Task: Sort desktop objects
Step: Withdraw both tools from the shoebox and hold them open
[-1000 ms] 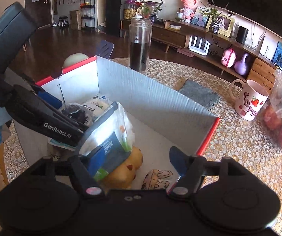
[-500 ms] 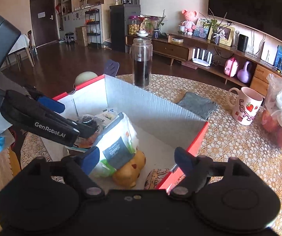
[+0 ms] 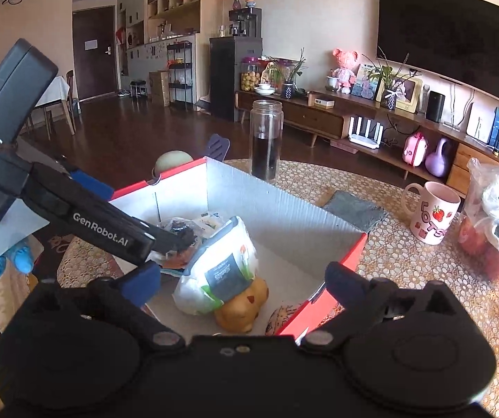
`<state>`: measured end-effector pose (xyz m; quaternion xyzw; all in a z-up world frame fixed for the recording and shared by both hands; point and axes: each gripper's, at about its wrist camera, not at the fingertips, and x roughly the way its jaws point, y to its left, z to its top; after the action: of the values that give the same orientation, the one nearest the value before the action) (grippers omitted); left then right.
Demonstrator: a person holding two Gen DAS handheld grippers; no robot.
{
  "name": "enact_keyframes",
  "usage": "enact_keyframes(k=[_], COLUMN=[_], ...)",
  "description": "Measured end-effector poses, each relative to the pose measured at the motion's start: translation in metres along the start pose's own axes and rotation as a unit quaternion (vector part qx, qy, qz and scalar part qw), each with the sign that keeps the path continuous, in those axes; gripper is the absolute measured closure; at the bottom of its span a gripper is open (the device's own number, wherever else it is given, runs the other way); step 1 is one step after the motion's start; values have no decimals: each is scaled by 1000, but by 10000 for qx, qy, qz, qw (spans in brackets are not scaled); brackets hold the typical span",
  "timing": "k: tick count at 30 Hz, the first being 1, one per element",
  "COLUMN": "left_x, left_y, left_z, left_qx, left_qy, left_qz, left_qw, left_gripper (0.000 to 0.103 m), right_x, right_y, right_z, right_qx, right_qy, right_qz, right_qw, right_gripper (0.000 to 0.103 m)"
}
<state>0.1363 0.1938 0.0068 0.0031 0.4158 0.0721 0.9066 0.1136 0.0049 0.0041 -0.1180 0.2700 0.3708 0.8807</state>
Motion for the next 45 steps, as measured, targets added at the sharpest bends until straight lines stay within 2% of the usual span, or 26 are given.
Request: enact_keyframes(k=[7,18,37,45], left_x=[-18,-48,-75,-80], left_y=[-3,-16,-33,-40], left_z=[-13,-36,-68,-73], left_qx=[-19,120,65,166], left_qy=[-211,-594,-663,-668], left_qz=[87,387,342,281], left_qw=[9997,9974,9972,9972], left_gripper=[0,0,0,0], right_x=[-21,-54,-77,-82], right_y=[5,5,-2,-3], right_z=[-6,-12,-43,-52], right_qx=[-95,153,740,799], right_qy=[-204,-462,-575,-573], right_qz=[137,308,2,-85], right_qw=[9997,9983,9956,9951], right_gripper=[0,0,0,0])
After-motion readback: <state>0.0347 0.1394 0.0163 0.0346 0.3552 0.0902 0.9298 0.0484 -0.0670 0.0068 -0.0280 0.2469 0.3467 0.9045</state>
